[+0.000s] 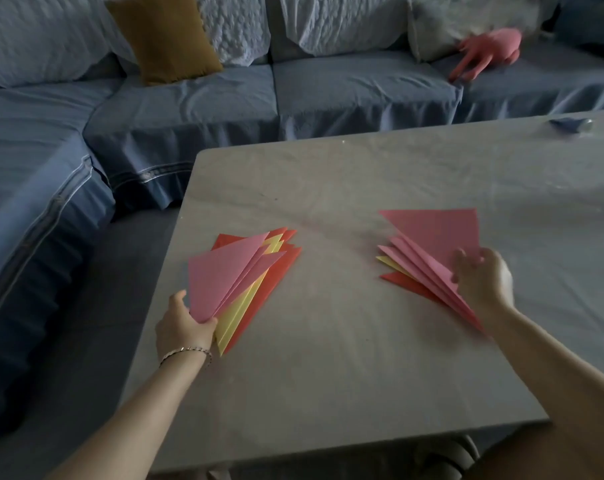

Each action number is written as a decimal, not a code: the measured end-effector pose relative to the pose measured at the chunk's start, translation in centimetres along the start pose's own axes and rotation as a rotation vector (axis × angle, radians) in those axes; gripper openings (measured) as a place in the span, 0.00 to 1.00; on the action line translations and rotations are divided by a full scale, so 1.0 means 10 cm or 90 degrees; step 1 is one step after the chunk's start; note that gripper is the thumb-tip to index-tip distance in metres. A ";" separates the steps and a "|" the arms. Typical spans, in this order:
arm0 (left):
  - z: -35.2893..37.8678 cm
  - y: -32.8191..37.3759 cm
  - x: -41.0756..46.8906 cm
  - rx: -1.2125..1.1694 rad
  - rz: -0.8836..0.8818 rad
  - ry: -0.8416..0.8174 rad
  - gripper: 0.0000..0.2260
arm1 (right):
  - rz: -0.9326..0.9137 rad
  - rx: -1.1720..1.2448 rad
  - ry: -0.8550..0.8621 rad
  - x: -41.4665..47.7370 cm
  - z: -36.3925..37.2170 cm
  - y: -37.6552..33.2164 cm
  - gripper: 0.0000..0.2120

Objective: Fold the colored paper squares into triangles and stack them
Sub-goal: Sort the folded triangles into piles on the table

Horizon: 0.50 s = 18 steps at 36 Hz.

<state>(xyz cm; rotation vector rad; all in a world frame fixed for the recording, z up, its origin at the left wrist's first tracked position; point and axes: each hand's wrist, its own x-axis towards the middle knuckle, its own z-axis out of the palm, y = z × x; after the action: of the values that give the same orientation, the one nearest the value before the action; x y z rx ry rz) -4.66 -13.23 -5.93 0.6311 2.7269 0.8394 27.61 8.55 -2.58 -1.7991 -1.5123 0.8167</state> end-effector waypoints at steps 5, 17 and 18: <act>0.00 0.01 0.00 0.001 0.040 0.027 0.22 | 0.077 -0.246 -0.039 0.00 -0.06 0.13 0.27; -0.09 0.38 -0.40 -0.204 0.236 0.079 0.09 | -0.244 -0.365 -0.097 -0.41 0.19 -0.02 0.23; -0.05 0.39 -0.46 -0.225 0.262 0.048 0.08 | -0.278 -0.322 -0.101 -0.47 0.23 -0.03 0.23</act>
<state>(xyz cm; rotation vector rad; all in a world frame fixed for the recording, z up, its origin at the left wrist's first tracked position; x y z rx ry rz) 0.56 -12.66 -2.95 1.1124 2.4469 1.4224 24.96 4.12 -3.46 -1.6535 -2.2673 0.3854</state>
